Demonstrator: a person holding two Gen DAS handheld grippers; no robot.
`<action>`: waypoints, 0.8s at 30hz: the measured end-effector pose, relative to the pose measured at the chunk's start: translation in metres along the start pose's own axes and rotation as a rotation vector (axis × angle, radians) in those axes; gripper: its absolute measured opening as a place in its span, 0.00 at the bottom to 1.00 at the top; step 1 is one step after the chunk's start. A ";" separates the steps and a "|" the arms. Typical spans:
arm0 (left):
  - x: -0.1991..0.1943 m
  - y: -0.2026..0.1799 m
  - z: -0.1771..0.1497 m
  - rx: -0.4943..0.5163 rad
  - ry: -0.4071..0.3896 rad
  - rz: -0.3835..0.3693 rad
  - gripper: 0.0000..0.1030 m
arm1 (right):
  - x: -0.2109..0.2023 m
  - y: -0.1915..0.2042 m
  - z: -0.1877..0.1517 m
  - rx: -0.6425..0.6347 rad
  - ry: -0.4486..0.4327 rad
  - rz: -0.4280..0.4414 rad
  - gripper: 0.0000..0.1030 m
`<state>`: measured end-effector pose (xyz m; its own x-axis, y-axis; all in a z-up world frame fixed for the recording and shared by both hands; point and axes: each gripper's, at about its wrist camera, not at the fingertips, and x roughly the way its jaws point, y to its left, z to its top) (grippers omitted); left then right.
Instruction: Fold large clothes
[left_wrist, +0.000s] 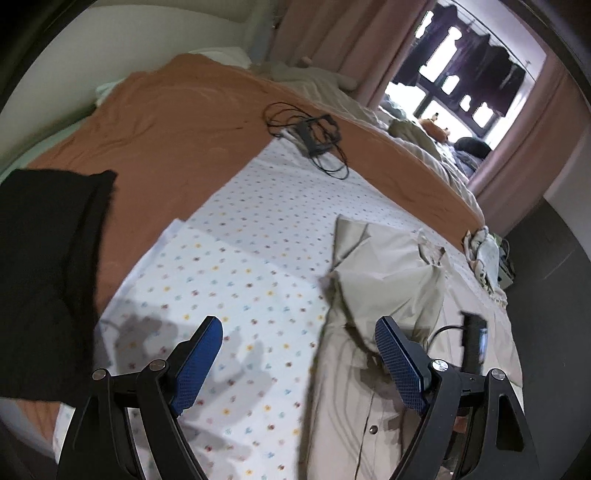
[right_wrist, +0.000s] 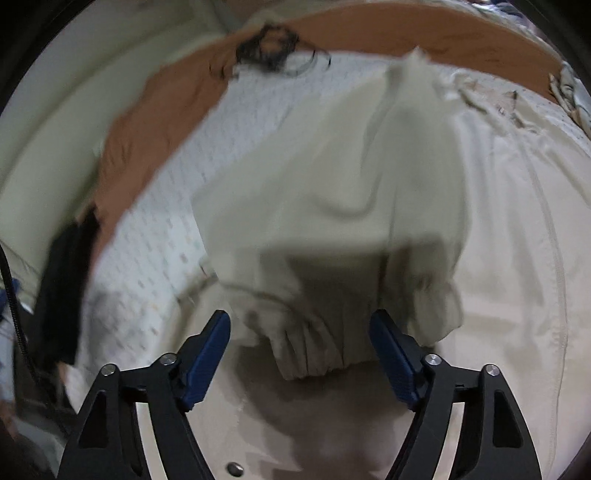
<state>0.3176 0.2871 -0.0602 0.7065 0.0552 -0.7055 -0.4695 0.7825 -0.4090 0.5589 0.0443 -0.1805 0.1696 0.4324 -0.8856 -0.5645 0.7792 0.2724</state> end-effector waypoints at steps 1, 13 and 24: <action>-0.004 0.005 -0.002 -0.013 -0.005 0.000 0.83 | 0.004 0.001 -0.002 -0.012 0.015 -0.021 0.77; -0.039 0.022 -0.027 -0.007 -0.022 0.065 0.83 | -0.001 -0.007 -0.018 -0.114 -0.018 -0.198 0.18; -0.047 -0.002 -0.033 0.048 -0.044 0.057 0.83 | -0.101 -0.056 -0.012 0.034 -0.261 0.036 0.15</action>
<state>0.2684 0.2623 -0.0454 0.7026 0.1264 -0.7003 -0.4843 0.8059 -0.3405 0.5642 -0.0486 -0.1113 0.3553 0.5593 -0.7490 -0.5472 0.7741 0.3185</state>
